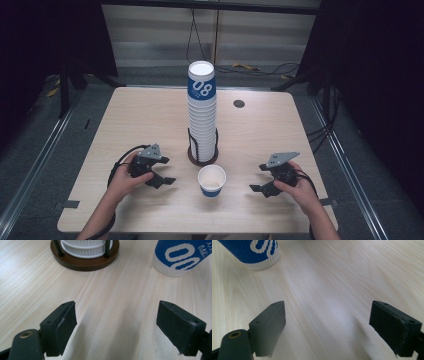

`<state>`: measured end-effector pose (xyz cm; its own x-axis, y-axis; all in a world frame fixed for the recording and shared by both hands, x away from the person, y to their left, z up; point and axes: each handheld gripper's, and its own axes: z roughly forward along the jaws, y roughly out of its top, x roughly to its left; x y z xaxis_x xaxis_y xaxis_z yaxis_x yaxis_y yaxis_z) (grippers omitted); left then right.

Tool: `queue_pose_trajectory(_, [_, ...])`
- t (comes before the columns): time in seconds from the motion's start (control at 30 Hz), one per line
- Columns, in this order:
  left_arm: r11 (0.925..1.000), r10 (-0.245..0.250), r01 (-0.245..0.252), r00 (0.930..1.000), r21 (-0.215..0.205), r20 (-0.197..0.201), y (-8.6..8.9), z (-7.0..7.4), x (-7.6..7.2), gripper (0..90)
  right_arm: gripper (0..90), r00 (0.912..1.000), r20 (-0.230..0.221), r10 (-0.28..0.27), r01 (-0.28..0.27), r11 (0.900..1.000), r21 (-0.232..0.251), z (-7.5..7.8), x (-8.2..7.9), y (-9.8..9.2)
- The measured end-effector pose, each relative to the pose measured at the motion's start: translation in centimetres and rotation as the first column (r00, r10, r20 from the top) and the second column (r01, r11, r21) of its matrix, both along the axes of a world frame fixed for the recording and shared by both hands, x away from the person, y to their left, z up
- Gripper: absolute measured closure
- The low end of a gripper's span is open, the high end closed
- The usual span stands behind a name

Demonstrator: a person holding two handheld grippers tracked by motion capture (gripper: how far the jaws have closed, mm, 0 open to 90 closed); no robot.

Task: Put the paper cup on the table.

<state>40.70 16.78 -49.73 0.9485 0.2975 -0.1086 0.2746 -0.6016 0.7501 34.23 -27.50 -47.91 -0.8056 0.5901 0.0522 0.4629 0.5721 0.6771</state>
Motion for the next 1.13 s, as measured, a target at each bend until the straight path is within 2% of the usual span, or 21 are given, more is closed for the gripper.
queue_pose_trajectory(0.1, [1.0000,0.009,-0.009,1.0000,0.002,0.001,0.3,-0.2,0.2,16.2,13.0,1.0000,0.001,-0.007,0.007,1.000,-0.007,-0.2,-0.1,-0.2])
queue_pose_trajectory(0.13, [0.9998,0.010,-0.010,1.0000,0.014,-0.001,0.4,-0.2,0.2,16.2,13.0,0.9999,0.003,-0.011,0.011,1.000,-0.005,-0.3,-0.1,-0.3])
queue_pose_trajectory(0.43, [0.9996,0.028,-0.028,0.9996,-0.001,-0.005,1.2,-0.8,0.6,16.5,13.0,0.9991,0.014,-0.041,0.041,0.999,-0.002,-0.7,-0.2,-1.1])
queue_pose_trajectory(0.57, [0.9994,0.030,-0.030,0.9995,0.017,-0.006,1.5,-0.9,0.7,16.5,12.9,0.9981,0.023,-0.057,0.058,0.998,-0.016,-0.9,-0.1,-1.4])
queue_pose_trajectory(0.63, [0.9995,0.031,-0.031,0.9995,0.011,-0.007,1.7,-1.0,0.8,16.5,12.9,0.9977,0.018,-0.066,0.066,0.998,-0.015,-1.0,-0.1,-1.5])
queue_pose_trajectory(0.77, [0.9990,0.034,-0.034,0.9994,0.031,-0.005,1.9,-1.2,0.9,16.5,12.9,0.9975,0.038,-0.060,0.061,0.998,-0.027,-1.1,-0.1,-1.6])
queue_pose_trajectory(1.13, [0.9990,0.036,-0.037,0.9993,0.027,0.011,2.2,-1.4,0.8,16.6,13.0,0.9972,0.052,-0.054,0.057,0.997,-0.046,-1.3,-0.2,-1.7])
